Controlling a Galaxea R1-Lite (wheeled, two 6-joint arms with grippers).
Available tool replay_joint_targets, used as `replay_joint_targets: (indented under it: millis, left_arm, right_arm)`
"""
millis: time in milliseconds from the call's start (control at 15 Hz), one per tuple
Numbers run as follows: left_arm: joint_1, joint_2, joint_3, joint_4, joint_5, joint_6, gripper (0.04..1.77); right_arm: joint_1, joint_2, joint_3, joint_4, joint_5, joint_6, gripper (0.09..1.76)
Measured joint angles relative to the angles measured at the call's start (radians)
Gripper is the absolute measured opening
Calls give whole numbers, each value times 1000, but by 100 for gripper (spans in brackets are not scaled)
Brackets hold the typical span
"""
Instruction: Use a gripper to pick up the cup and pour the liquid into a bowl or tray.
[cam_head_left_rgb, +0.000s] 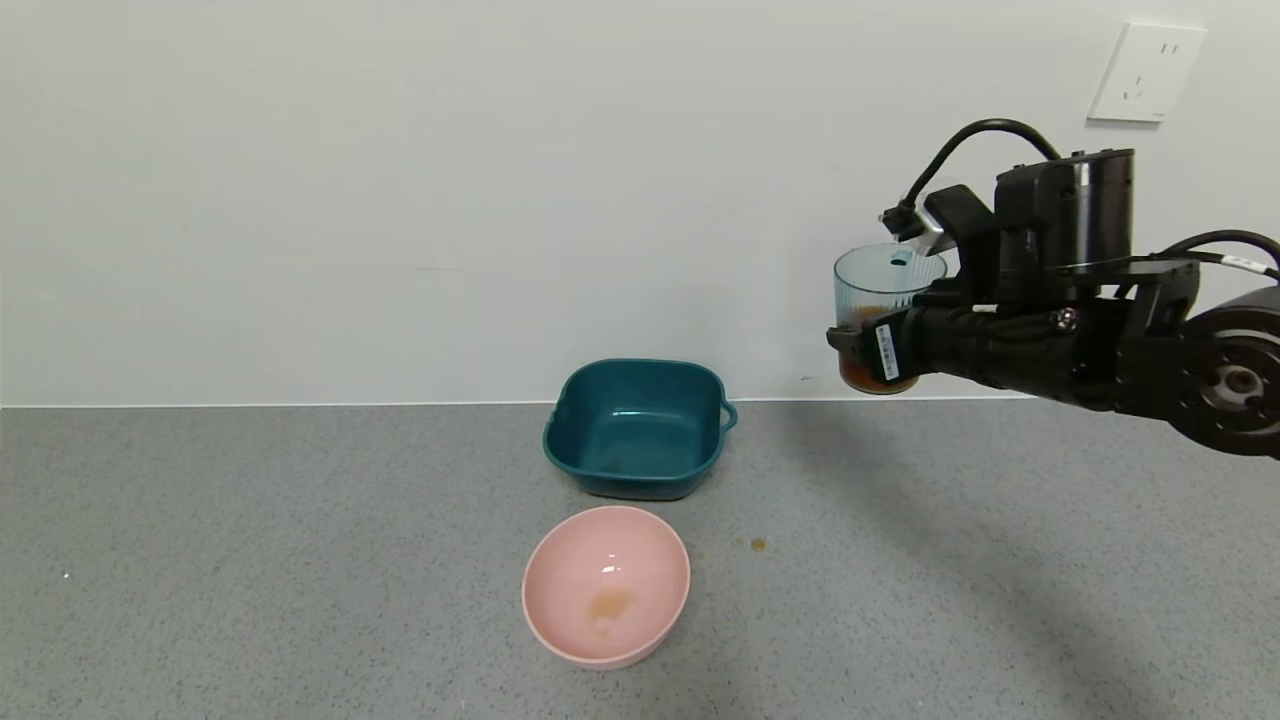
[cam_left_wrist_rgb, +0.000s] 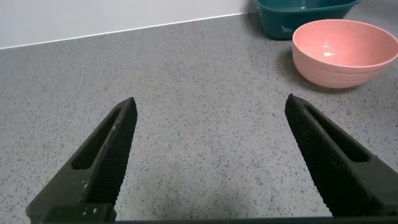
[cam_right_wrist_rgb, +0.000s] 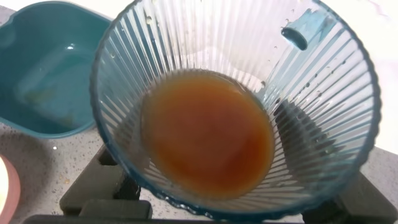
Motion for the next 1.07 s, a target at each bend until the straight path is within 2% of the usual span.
replay_joint_targets:
  millis: [267,467,867,1067]
  left_arm:
    - [0,0,0,0,0,0,172]
    - [0,0,0,0,0,0,172]
    - [0,0,0,0,0,0,172]
    - [0,0,0,0,0,0,172]
  right_arm:
    - [33,73,-79,33,-57,-83,135]
    - [50,116,-138,63,-63,-119,135]
    - [104,214,-312,177,-110,-126,135]
    - [120,254,-365,241,-117,-127,135]
